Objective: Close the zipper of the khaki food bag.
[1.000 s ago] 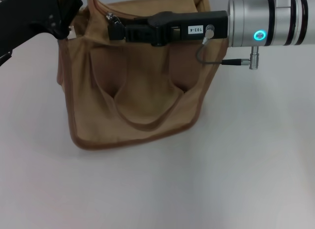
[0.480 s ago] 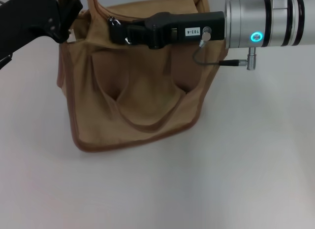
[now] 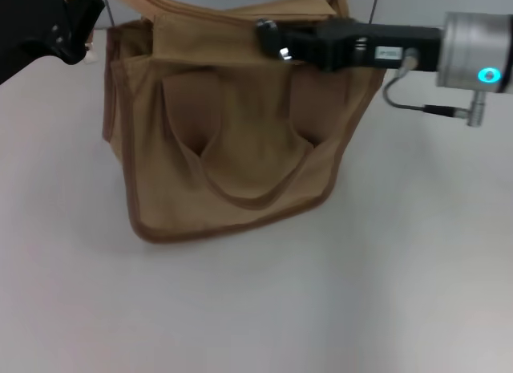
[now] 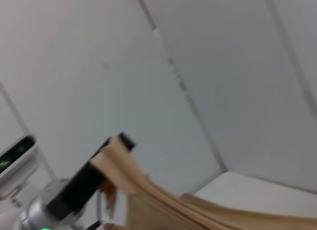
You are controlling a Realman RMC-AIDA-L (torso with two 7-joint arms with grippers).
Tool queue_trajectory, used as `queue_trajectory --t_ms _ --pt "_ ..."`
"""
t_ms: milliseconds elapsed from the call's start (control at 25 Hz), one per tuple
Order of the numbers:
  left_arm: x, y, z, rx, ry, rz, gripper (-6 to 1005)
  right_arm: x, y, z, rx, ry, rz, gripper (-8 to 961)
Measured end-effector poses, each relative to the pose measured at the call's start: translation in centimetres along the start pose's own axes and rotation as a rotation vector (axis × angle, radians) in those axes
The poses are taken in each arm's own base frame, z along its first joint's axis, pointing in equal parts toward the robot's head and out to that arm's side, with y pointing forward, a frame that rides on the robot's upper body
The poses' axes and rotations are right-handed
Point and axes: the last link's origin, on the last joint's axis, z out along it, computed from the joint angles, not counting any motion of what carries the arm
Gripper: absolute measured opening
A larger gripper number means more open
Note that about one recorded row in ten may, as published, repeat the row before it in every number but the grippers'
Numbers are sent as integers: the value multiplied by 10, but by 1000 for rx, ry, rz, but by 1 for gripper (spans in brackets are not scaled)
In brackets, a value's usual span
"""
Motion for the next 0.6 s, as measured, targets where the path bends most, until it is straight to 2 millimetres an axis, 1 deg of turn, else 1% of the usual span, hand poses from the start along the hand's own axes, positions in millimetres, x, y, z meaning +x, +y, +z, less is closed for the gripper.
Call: queue_trajectory --t_ms 40,80,160,200,360,440,480,600 --pt "-1 -1 -1 9 0 -3 26 0 -2 -7 19 -14 2 18" --pt "-2 -2 -3 25 -4 -6 26 2 -6 -22 60 -41 8 21" --pt "-4 -3 -4 38 -12 -11 26 4 -9 -35 95 -62 16 26" --pt "-4 -3 -4 38 -12 -11 26 4 -9 -35 95 -62 16 29" --pt "-6 -4 -4 50 -24 -12 26 10 -15 -57 150 -89 39 40" --pt "-7 -4 -3 50 -26 -12 26 11 -15 -60 155 -94 42 46" --pt "-7 -5 -3 51 -28 -12 26 11 -16 -66 165 -106 50 48" --pt "-7 -5 -3 51 -28 -12 26 12 -17 -69 172 -114 57 57"
